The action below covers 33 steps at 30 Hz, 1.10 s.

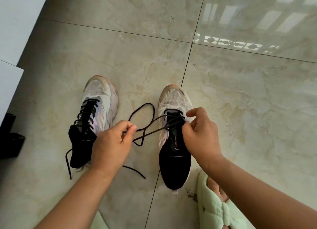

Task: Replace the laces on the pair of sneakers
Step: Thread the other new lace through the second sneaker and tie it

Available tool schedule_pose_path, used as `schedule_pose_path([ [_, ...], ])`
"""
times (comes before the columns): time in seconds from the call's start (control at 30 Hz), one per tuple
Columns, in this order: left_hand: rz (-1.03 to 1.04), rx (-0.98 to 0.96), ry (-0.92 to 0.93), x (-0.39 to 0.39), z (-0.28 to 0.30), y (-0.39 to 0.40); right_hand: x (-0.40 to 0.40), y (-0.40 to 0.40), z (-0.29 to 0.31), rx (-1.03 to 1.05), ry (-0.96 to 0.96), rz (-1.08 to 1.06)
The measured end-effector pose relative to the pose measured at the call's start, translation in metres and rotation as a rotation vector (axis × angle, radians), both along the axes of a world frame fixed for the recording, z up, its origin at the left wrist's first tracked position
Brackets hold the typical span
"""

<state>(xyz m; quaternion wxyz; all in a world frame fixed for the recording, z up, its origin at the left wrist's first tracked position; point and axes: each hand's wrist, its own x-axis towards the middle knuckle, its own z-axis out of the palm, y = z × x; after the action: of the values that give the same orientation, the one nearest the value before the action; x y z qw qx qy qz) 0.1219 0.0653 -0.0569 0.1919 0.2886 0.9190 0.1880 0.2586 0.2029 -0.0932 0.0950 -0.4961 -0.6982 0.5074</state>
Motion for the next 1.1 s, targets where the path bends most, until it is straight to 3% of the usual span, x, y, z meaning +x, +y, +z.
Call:
schedule_pose_path([
  [0.17, -0.148, -0.069, 0.039, 0.01, -0.002, 0.015, 0.0, 0.006, 0.002, 0.059, 0.016, 0.14],
  [0.27, -0.206, -0.093, -0.033, 0.019, -0.006, 0.031, -0.004, 0.013, 0.004, 0.123, -0.012, 0.267],
  [0.4, -0.258, 0.056, 0.066, 0.03, -0.009, 0.036, -0.008, 0.021, 0.004, 0.16, 0.017, 0.262],
  [0.5, -0.202, 0.126, 0.091, 0.031, -0.009, 0.034, -0.005, 0.025, 0.002, 0.075, 0.038, 0.059],
  [0.6, -0.05, 0.179, -0.013, 0.033, -0.009, 0.036, -0.003, 0.025, 0.004, 0.025, 0.003, -0.064],
  [0.73, 0.089, 0.343, -0.162, 0.036, -0.01, 0.046, -0.001, 0.014, 0.008, 0.016, -0.014, 0.063],
  [0.9, 0.26, 0.48, -0.632, 0.035, -0.011, 0.062, 0.0, 0.008, 0.009, -0.017, -0.147, 0.267],
  [0.97, 0.279, 0.475, -0.607, 0.032, -0.012, 0.063, 0.0, 0.009, 0.009, -0.02, -0.16, 0.222],
  [1.1, 0.353, 0.495, -0.377, 0.016, -0.015, 0.048, 0.001, 0.008, 0.01, -0.074, -0.113, 0.047],
])
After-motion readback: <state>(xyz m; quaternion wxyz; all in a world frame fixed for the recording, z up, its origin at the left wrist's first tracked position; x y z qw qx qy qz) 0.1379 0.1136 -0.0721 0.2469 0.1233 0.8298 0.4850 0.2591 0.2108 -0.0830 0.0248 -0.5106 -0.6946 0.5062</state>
